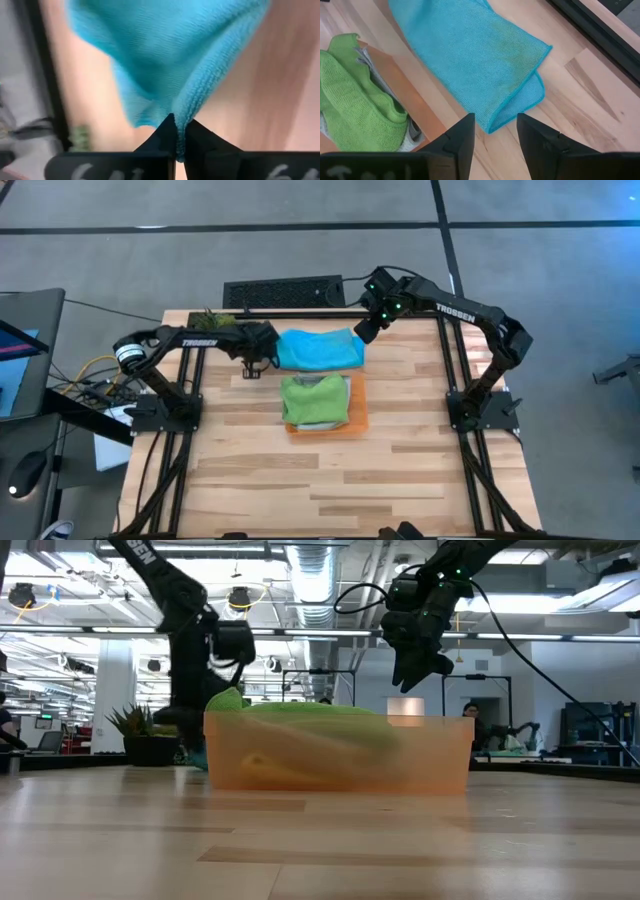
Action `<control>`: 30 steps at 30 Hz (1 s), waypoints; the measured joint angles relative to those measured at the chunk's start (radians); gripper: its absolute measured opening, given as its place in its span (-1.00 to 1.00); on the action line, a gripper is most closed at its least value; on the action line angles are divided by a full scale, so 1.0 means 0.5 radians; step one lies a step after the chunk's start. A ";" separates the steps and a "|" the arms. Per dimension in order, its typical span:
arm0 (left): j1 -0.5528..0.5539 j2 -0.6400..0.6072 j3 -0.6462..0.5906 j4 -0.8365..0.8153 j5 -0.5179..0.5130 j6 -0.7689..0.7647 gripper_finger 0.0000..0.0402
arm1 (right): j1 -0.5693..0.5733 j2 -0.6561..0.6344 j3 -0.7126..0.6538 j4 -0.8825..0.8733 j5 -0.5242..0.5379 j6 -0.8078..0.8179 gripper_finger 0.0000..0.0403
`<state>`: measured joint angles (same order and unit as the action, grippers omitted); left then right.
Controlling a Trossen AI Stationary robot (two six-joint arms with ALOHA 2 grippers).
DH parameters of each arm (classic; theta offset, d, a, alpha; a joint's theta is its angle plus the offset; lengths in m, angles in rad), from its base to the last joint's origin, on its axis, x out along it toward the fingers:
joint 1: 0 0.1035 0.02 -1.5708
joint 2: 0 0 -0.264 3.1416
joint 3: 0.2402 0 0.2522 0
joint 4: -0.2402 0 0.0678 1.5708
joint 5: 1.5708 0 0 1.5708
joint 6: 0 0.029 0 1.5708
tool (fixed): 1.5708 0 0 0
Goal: Sort microfiber towel by color & place in baskets
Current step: Fold the blue towel
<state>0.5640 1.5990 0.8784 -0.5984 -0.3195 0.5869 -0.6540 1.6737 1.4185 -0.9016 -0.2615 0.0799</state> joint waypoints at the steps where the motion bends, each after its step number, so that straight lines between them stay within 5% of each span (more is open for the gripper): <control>1: 0.000 0.000 0.048 -0.027 -0.015 0.015 -0.99 | 0.000 0.000 0.000 0.000 0.000 0.000 -0.15; 14: -0.134 0.000 0.675 -0.124 -0.005 0.613 -1.00 | -0.007 -0.045 0.001 -0.004 0.008 0.000 -0.15; 30: -0.275 0.001 0.835 0.332 -0.070 1.065 -1.00 | -0.028 -0.275 0.001 -0.004 0.146 0.029 -0.15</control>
<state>0.4263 1.5993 1.2959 -0.4322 -0.3543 1.1196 -0.6678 1.5362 1.4189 -0.9036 -0.1886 0.0943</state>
